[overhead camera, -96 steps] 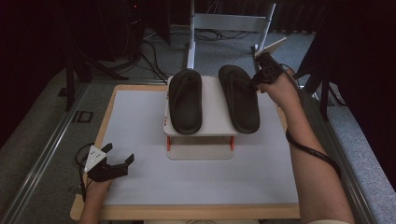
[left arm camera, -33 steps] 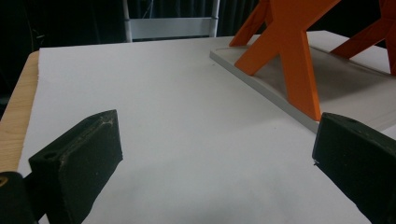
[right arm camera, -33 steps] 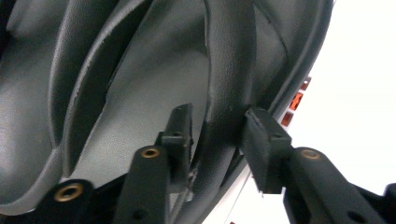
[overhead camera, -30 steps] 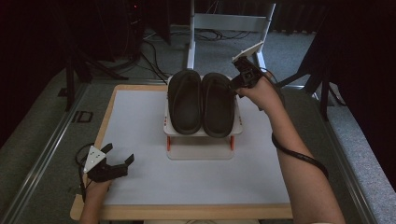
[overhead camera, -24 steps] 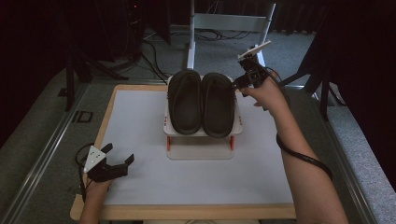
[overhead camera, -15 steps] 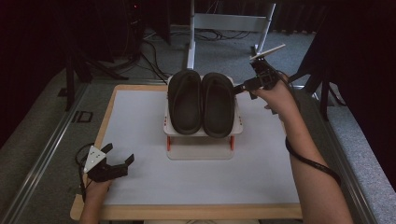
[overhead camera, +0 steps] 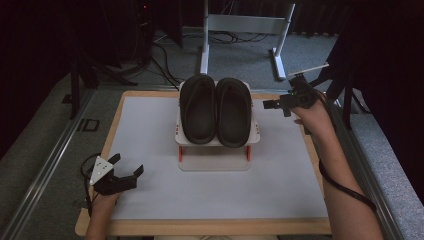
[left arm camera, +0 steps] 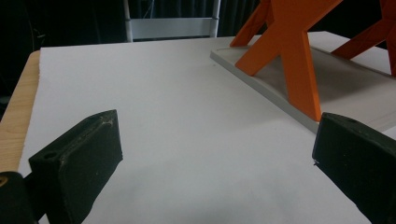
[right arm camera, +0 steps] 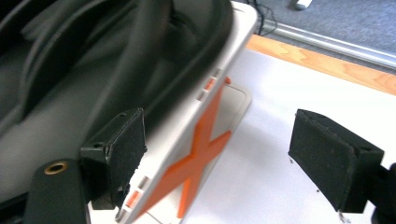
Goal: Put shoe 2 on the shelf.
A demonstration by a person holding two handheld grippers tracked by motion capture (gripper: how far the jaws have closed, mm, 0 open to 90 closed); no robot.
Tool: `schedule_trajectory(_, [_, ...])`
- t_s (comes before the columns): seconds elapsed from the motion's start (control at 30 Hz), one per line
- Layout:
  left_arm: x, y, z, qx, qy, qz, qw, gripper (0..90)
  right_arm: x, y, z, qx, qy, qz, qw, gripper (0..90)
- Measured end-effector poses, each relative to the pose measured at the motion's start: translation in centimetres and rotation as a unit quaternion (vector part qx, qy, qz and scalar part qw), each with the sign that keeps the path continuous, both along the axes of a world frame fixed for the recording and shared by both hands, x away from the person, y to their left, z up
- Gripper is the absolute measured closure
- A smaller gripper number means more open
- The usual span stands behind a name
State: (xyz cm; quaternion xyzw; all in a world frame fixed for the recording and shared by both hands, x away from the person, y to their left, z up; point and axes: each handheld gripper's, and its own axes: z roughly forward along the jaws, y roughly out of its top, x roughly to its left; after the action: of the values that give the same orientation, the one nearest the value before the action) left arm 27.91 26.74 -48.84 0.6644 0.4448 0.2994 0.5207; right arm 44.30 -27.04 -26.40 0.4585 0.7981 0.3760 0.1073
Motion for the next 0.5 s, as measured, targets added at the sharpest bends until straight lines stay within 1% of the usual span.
schedule_trajectory(0.2, [0.0,0.0,0.0,0.0,0.0,0.0,1.0,1.1,-0.4,-1.4,-2.0,0.002,-0.024,-0.014,0.9996,15.2])
schedule_trajectory(0.23, [0.0,0.0,0.0,-0.001,-0.001,0.0,1.0,1.1,-0.5,-1.7,-2.3,0.001,-0.025,-0.019,0.9995,15.2])
schedule_trajectory(0.33, [0.0,0.0,0.0,-0.001,-0.001,0.0,1.0,1.1,-0.8,-2.3,-3.3,-0.003,-0.037,-0.029,0.9989,15.2])
schedule_trajectory(0.4, [0.0,0.0,0.0,-0.001,0.0,0.0,1.0,1.1,-0.9,-2.8,-4.0,-0.001,-0.039,-0.035,0.9986,15.1])
schedule_trajectory(0.47, [0.0,0.0,0.0,-0.001,0.0,0.0,1.0,1.1,-1.1,-3.2,-4.8,0.0,-0.036,-0.04,0.9986,14.8])
schedule_trajectory(0.5, [0.0,0.0,0.0,-0.001,0.0,0.0,1.0,1.1,-1.2,-3.4,-5.2,0.002,-0.039,-0.04,0.9984,14.5])
